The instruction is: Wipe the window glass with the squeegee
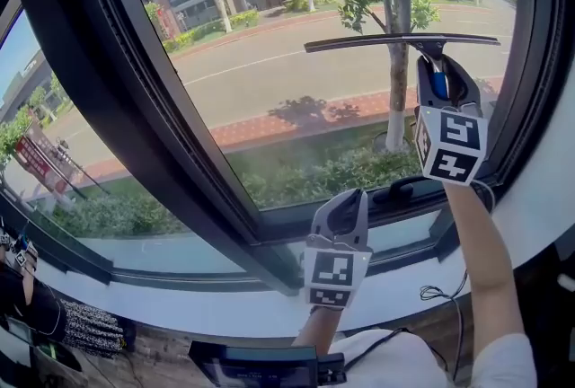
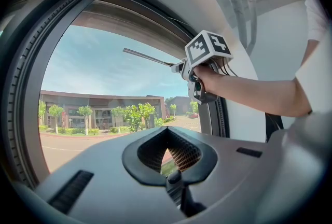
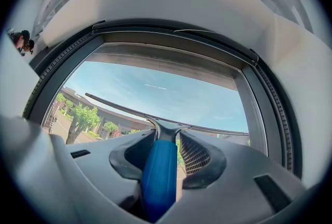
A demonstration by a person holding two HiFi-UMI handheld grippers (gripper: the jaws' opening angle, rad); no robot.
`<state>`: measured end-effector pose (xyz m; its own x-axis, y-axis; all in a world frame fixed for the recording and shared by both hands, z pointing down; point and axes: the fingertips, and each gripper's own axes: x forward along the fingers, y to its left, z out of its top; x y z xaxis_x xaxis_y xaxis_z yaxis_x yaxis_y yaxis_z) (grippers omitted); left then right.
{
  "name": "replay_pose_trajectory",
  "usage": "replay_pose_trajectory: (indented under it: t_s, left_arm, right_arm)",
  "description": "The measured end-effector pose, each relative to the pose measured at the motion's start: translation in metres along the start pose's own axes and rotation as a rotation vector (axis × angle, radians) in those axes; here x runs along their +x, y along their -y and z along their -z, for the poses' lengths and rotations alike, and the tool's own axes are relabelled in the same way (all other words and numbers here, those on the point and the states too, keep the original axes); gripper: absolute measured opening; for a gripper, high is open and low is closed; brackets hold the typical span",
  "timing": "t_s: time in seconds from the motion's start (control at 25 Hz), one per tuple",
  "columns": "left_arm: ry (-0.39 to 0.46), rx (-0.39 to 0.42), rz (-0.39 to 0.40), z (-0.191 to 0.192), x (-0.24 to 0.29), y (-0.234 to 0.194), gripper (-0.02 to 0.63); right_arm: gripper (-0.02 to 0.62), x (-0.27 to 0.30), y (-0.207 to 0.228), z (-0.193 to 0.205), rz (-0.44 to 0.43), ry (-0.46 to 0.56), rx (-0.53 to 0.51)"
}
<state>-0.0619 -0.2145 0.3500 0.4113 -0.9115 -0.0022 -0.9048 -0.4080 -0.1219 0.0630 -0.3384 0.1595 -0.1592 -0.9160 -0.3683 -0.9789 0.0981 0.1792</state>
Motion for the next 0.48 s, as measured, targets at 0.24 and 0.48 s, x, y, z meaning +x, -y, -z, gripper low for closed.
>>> replay_pose_trajectory:
  t_s: [0.24, 0.48]
  left_arm:
    - [-0.01, 0.007, 0.01, 0.001, 0.0, 0.006, 0.002]
    - [-0.019, 0.015, 0.021, 0.002, 0.002, 0.01, 0.002]
  right_arm:
    - [0.149, -0.008, -0.003, 0.019, -0.002, -0.026, 0.009]
    - [0.149, -0.014, -0.006, 0.032, -0.01, -0.047, -0.005]
